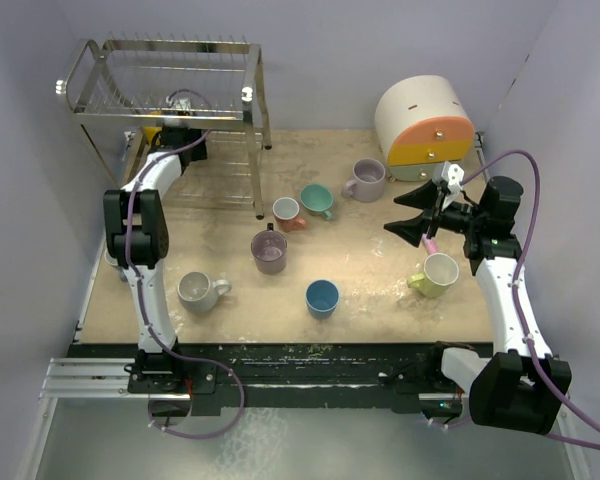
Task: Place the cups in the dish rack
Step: Turn the cup upside down in the dish rack.
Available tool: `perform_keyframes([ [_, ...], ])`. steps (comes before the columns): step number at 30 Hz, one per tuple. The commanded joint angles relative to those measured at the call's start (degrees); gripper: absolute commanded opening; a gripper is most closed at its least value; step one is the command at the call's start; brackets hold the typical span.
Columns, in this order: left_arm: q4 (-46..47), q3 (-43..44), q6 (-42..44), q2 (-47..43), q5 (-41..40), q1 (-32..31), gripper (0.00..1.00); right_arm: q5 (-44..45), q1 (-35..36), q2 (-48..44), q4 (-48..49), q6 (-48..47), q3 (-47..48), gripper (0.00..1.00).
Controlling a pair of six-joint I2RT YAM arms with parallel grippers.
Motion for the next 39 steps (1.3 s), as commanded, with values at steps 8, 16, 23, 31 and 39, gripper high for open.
perform_keyframes([
  [8, 4.51, -14.31, -0.59, -13.09, 9.09, 0.45, 0.66, 0.48, -0.26, -1.99, 1.28, -1.11, 0.91, 0.73],
  [16, 3.80, -21.62, 1.35, -16.96, 11.40, 0.45, 0.61, 0.55, -0.26, -2.36, 1.39, -1.10, 0.88, 0.73],
  [23, 3.52, -26.99, 2.14, -24.20, 12.01, 0.43, 0.41, 0.48, -0.26, -2.65, 1.48, -1.10, 0.80, 0.73],
  [31, 3.57, -36.14, 3.17, -33.57, 11.97, 0.46, 0.08, 0.26, -0.26, -3.30, 1.14, -1.11, 0.88, 0.73],
  [39, -0.27, -41.30, 2.79, -38.84, 13.41, 0.43, 0.00, 0.45, -0.26, -4.01, 1.57, -1.11, 0.53, 0.73],
])
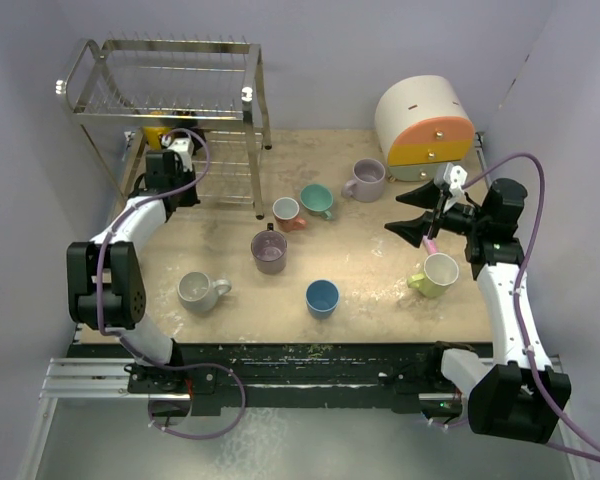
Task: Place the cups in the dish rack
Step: Turn the cup upside down in the dish rack, then pick up the cup at the center of the board.
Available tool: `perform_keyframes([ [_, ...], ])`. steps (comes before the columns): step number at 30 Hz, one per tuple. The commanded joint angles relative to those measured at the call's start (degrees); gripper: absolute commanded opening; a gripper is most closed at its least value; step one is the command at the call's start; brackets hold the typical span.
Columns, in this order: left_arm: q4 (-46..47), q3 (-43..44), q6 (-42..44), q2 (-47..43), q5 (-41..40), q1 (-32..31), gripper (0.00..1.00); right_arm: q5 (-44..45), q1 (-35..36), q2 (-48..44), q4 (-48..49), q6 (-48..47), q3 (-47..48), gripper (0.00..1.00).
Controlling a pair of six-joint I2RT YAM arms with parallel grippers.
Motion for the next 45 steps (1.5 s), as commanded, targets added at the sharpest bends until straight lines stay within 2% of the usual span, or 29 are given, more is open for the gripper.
perform_keyframes([
  [1, -0.69, -1.78, 0.20, -5.86, 1.99, 0.43, 0.00, -0.53, -0.19, -1.45, 1.48, -0.96, 0.49, 0.73],
  [8, -3.99, -6.33, -2.67, -15.41, 5.08, 0.43, 0.00, -0.05, -0.19, -2.41, 1.52, -1.08, 0.10, 0.73],
  [19, -4.93, -19.14, -15.56, -43.15, 15.59, 0.43, 0.00, -1.22, -0.19, -2.62, 3.13, -1.31, -0.79, 0.74],
  [25, -5.71, -25.09, -25.30, -56.94, 19.94, 0.43, 0.10, -1.02, -0.19, -2.97, 3.24, -1.86, -1.20, 0.74],
  [32, -8.36, -26.68, -31.66, -64.53, 24.50, 0.43, 0.26, -0.46, -0.19, -2.22, 2.27, -3.10, -0.90, 0.74],
  [33, -9.20, -26.62, -31.98, -64.77, 25.09, 0.43, 0.27, -0.33, -0.19, -1.83, 0.04, -4.15, -0.11, 0.74],
  [36, -11.82, -26.41, -31.50, -64.94, 27.15, 0.44, 0.34, -0.88, -0.19, 0.48, -12.88, -15.31, 4.84, 0.74],
  [41, -15.30, -25.96, -29.59, -65.09, 29.84, 0.46, 0.46, -0.48, -0.19, 8.55, -43.80, -42.03, 16.47, 0.73],
  [44, -15.79, -25.85, -29.40, -66.04, 29.87, 0.44, 0.59, 1.24, -0.15, 13.27, -57.10, -54.51, 21.44, 0.71],
  [45, -15.84, -25.67, -29.45, -66.43, 29.66, 0.48, 0.67, 1.92, -0.11, 14.69, -60.40, -57.96, 22.81, 0.70],
])
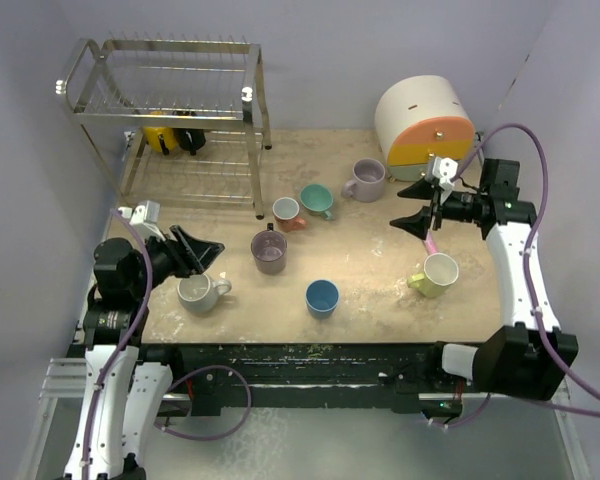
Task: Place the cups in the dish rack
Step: Pick up the cup at the center of the board.
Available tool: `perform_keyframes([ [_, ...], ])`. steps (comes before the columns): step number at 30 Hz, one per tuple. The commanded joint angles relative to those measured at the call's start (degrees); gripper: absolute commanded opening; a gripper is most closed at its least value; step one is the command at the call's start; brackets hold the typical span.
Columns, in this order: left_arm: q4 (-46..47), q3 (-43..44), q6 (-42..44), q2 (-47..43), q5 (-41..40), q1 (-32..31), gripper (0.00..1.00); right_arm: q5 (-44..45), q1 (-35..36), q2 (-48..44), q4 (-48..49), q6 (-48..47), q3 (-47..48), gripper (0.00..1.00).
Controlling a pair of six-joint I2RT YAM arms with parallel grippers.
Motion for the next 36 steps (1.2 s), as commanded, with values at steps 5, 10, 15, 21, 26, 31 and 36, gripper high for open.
perform_keyframes([
  [5, 0.05, 0.48, -2.25, -4.24, 0.09, 0.39, 1.00, 4.46, 0.13, 8.23, -31.36, -29.18, 10.62, 0.69],
  [10, 3.83, -1.20, -5.23, -5.13, 2.45, 0.39, 0.99, 9.81, 1.98, 8.57, -28.72, -26.62, 13.07, 0.69],
  [15, 7.65, -3.90, -8.29, -4.39, 6.46, 0.39, 0.99, 17.38, 3.67, 6.38, -26.30, -25.61, 14.13, 0.69],
  [21, 10.09, -6.38, -11.63, -4.49, 9.35, 0.43, 0.99, 27.57, 5.32, 2.16, -25.49, -26.88, 12.89, 0.72],
  [26, 11.35, -7.43, -14.78, -6.16, 10.02, 0.39, 0.99, 33.94, 5.54, -0.94, -25.68, -25.31, 10.90, 0.76],
  [31, 15.98, -8.95, -20.31, -8.14, 13.15, 0.39, 0.99, 41.20, 5.53, -1.32, -25.50, -17.75, 8.66, 0.77],
  [36, 18.22, -10.27, -21.59, -10.15, 14.44, 0.30, 0.99, 48.34, 5.52, 0.21, -21.57, -6.05, 5.74, 0.79],
])
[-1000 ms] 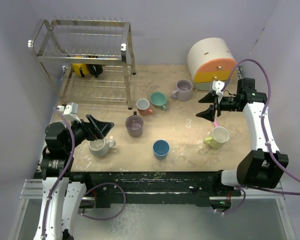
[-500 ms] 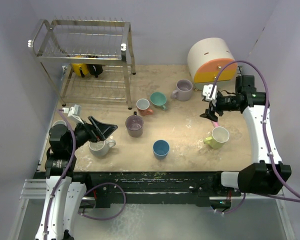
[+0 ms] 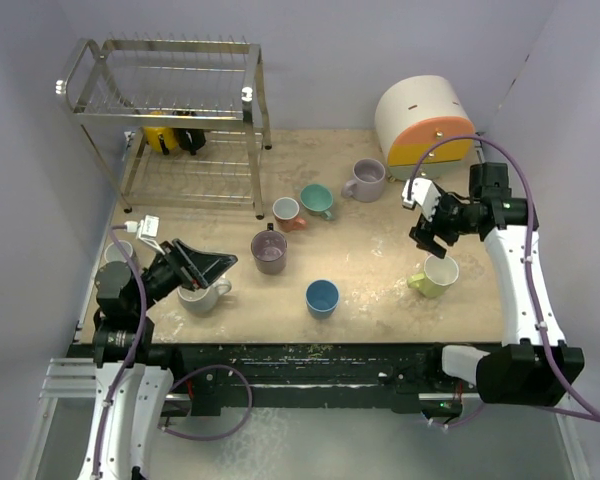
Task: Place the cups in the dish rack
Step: Pick up the cup at the center of the board.
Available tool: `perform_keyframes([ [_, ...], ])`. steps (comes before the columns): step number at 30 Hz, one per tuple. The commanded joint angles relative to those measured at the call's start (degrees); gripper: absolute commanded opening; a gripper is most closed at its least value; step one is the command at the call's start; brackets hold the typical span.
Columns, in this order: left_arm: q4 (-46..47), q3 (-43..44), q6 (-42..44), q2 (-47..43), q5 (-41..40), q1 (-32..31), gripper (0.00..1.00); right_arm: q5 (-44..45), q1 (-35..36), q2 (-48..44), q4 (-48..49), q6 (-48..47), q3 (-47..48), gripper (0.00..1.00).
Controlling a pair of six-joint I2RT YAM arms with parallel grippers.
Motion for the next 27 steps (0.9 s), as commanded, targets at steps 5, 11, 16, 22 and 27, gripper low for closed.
perform_keyframes([
  [5, 11.02, -3.28, -6.27, -0.65, 6.05, 0.13, 1.00, 13.39, 0.12, 3.29, 3.71, 17.14, -3.39, 0.80],
  [11, 11.60, -3.50, -6.08, -1.97, 6.83, -0.16, 1.00, 17.32, -0.38, 2.91, 4.62, 19.70, -5.15, 0.81],
  [16, 13.41, -5.35, -7.09, -3.34, 7.61, -0.23, 0.99, 19.68, -3.02, 3.08, 4.23, 19.00, -6.52, 0.80],
  [22, 14.24, -6.23, -7.34, -3.83, 8.18, -0.20, 0.99, 20.65, -6.47, 3.42, 4.19, 16.70, -8.43, 0.75],
  [27, 14.55, -6.45, -7.37, -4.04, 8.52, -0.27, 0.99, 22.81, -7.37, 3.85, 7.52, 16.19, -12.30, 0.69],
])
